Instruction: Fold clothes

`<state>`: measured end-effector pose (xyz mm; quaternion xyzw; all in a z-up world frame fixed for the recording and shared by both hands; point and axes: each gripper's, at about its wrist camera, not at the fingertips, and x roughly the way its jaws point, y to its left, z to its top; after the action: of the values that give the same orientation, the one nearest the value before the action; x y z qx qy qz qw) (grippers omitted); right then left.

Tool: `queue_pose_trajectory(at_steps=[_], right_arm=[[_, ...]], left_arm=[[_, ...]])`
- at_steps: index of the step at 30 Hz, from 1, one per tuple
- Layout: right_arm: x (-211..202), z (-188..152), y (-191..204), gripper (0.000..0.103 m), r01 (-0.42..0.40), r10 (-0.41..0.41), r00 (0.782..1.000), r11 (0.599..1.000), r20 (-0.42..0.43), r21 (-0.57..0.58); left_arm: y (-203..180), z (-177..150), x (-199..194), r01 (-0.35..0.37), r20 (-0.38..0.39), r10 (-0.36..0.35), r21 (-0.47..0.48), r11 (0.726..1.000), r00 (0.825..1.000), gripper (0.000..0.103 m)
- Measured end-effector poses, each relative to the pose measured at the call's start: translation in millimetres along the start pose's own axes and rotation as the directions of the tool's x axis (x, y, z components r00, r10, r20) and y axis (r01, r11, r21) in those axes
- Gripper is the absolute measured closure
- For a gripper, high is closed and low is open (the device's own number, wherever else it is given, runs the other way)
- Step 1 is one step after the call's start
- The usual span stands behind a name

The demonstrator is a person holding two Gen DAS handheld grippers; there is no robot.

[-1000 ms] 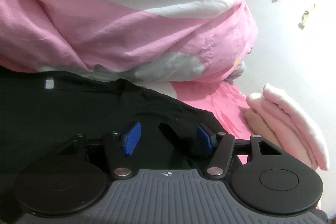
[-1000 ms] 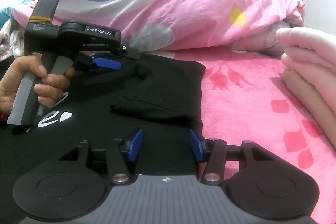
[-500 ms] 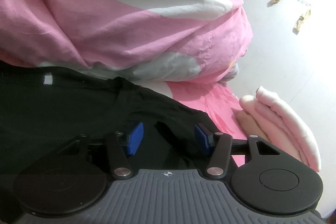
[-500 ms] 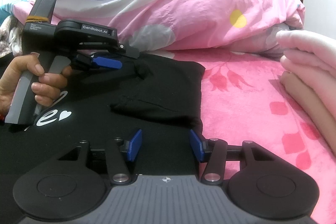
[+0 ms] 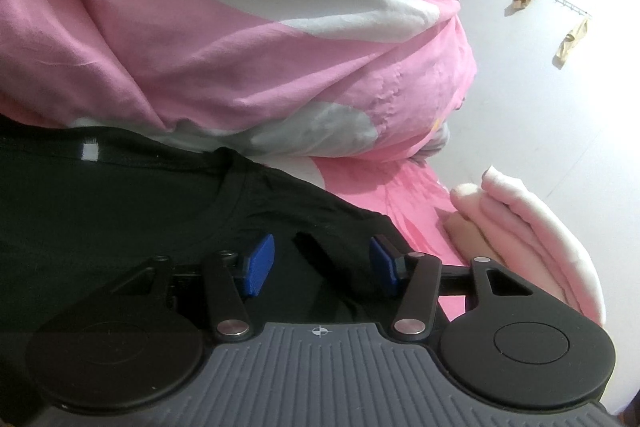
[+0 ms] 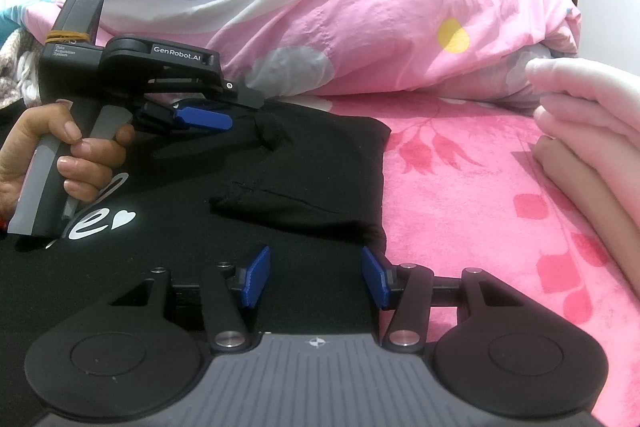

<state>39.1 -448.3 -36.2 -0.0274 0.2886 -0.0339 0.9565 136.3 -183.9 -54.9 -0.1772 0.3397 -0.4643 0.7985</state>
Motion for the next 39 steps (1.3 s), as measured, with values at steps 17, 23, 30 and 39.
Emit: queue_pose_trajectory(at_steps=[17,23,30,39], right_arm=[[-2.8,3.5,-1.2,0.049,-0.002,0.002,1.0,1.0,-0.008,-0.007],[-27.8,17.3,5.0,0.048,-0.001,0.004,0.999,0.996,0.037,-0.089],[-10.7,28.3,41.6,0.05,-0.036,0.047,0.998,0.972,0.04,-0.231],[14.3,23.1,76.1,0.065,0.006,0.017,0.999,0.886,0.046,-0.463]], left_arm=[[12.7,9.9,-11.9,0.04,0.013,-0.04,-0.042,0.998,0.999,0.064],[19.6,16.7,-15.4,0.102,-0.009,-0.103,-0.081,0.991,0.995,0.069],[11.0,9.3,-2.4,0.126,-0.068,-0.13,-0.049,0.991,0.989,0.07],[19.3,4.3,2.9,0.109,-0.097,-0.116,-0.074,0.991,0.989,0.071]])
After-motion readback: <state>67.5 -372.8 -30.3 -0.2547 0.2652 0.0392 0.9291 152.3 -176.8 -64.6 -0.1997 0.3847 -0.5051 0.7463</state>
